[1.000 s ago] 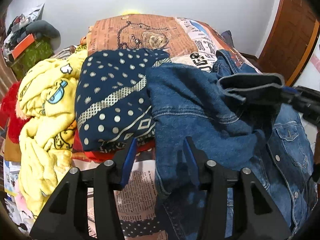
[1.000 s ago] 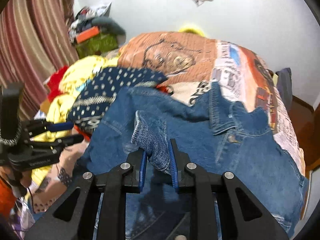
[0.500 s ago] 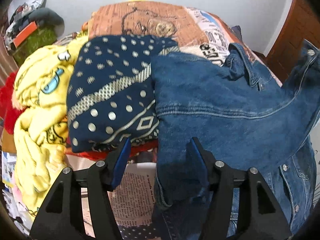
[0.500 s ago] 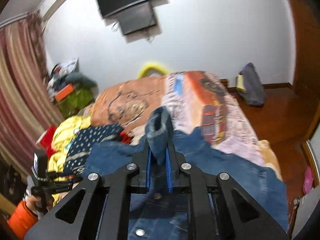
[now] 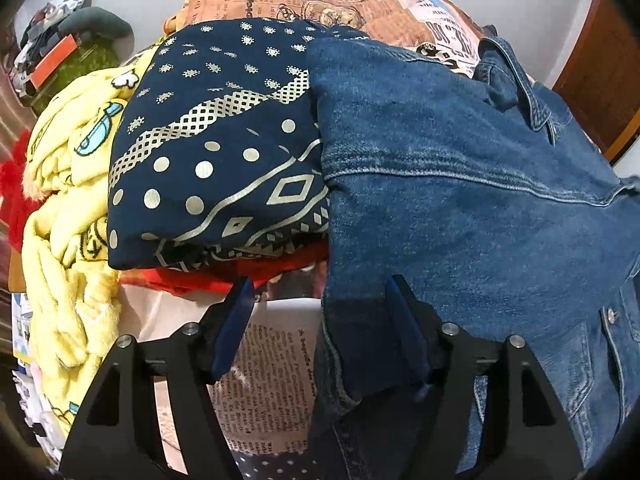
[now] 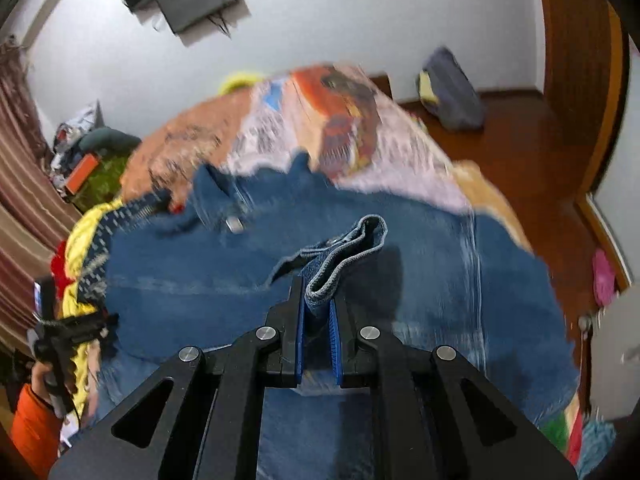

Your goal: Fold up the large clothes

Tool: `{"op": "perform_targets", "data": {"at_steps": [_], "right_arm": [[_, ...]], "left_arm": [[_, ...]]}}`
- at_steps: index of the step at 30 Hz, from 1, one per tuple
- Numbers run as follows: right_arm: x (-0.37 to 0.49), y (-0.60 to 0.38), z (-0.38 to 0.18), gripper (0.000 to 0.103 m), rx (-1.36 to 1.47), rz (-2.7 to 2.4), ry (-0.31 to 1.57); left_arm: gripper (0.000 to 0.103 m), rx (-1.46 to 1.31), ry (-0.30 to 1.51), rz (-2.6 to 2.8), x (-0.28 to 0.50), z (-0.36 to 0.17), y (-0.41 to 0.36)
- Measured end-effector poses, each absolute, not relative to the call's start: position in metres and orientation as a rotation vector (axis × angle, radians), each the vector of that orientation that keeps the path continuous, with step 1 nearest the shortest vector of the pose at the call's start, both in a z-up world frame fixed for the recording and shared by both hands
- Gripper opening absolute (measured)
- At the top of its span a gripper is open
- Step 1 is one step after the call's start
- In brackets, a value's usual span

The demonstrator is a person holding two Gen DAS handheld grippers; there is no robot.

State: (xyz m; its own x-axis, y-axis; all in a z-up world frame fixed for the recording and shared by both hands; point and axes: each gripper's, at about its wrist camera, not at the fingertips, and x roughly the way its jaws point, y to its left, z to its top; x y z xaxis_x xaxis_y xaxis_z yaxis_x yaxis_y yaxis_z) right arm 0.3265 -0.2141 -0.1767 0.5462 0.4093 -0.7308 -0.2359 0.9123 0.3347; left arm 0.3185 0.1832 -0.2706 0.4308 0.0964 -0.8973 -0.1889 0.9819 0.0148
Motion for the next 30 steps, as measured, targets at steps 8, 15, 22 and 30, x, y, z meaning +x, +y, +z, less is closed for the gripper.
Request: {"op": "perform_targets", "data": {"at_steps": [8, 15, 22, 30], "right_arm": [[0.321, -0.228, -0.216, 0.009, 0.156, 0.351, 1.036], [0.325, -0.235, -0.217, 0.024, 0.132, 0.329, 1.077], [0.321, -0.242, -0.195, 0.065, 0.071, 0.237, 1.011], [0.302, -0.275, -0.16, 0.078, 0.066, 0.135, 0.906]], "left_arm": [[0.07, -0.065, 1.115, 0.188, 0.31, -0.271, 0.178], [0.07, -0.003, 1.076, 0.144, 0.297, -0.244, 0.16], [0.071, 0.125, 0.966, 0.1, 0.296, -0.2, 0.121], [0.088, 0.126, 0.847, -0.025, 0.318, -0.154, 0.061]]}}
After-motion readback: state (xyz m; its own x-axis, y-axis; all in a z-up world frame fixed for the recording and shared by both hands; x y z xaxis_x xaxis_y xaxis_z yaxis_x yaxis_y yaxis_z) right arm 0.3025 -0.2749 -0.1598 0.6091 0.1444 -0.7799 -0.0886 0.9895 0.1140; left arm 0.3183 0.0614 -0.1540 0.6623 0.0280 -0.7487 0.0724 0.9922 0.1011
